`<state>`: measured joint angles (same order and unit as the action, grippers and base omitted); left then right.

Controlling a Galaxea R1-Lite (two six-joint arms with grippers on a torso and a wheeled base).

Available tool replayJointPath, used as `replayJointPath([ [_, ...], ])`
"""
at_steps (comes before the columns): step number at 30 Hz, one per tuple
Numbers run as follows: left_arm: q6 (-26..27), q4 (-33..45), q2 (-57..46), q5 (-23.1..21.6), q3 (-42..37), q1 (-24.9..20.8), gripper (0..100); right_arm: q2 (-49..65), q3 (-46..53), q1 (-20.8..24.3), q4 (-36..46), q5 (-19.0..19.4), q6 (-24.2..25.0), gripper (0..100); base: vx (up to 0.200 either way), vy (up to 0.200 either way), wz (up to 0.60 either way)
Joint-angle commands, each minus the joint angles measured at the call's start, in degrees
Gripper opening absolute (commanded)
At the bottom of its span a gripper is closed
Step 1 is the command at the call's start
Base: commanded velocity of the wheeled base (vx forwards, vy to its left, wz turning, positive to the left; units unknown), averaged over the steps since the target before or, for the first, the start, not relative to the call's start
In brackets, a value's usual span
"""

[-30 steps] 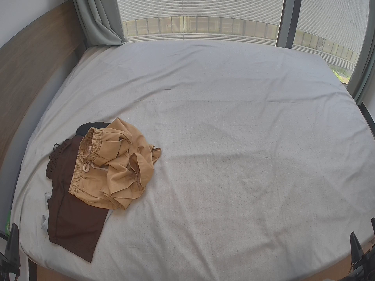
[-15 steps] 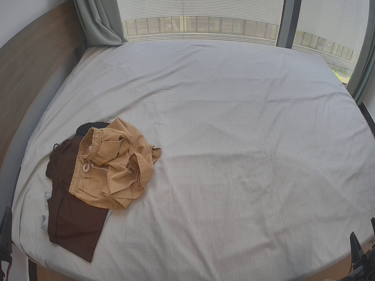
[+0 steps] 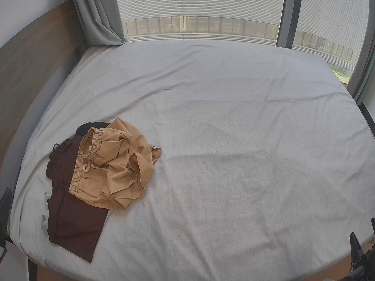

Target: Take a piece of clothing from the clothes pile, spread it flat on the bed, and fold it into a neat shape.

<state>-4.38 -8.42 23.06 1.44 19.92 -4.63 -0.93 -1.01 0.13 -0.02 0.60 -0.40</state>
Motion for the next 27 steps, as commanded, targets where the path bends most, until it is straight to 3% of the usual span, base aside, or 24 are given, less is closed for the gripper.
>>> replayJointPath([
  [1, -0.98, -0.19, 4.53, -0.12, 1.26, -0.03, 100, 0.84, 0.92, 0.04, -0.06, 0.02, -0.04, 100, 0.000, 0.000, 0.00],
  [6, -4.76, -0.37, 7.52, -0.65, 3.20, -0.11, 100, 0.93, 0.92, 0.04, 0.02, 0.02, -0.04, 100, 0.000, 0.000, 0.00],
  [10, -6.79, -0.19, 9.89, -6.01, 5.74, -0.03, 100, 0.93, 0.92, 0.04, -0.06, 0.02, -0.04, 100, 0.000, 0.000, 0.00],
  [11, -6.87, -0.10, 10.86, -9.08, 6.71, 0.24, 100, 0.84, 0.92, 0.04, -0.06, 0.02, -0.04, 100, 0.000, 0.000, 0.00],
  [14, -7.14, -0.19, 12.71, -11.37, 7.24, 0.59, 100, 0.84, 0.92, 0.04, 0.02, 0.02, -0.04, 100, 0.000, 0.000, 0.00],
  [27, -7.31, -2.56, 25.80, -14.45, 10.93, 2.08, 100, 0.84, 0.92, 0.04, -0.06, 0.02, -0.04, 100, 0.000, 0.000, 0.00],
])
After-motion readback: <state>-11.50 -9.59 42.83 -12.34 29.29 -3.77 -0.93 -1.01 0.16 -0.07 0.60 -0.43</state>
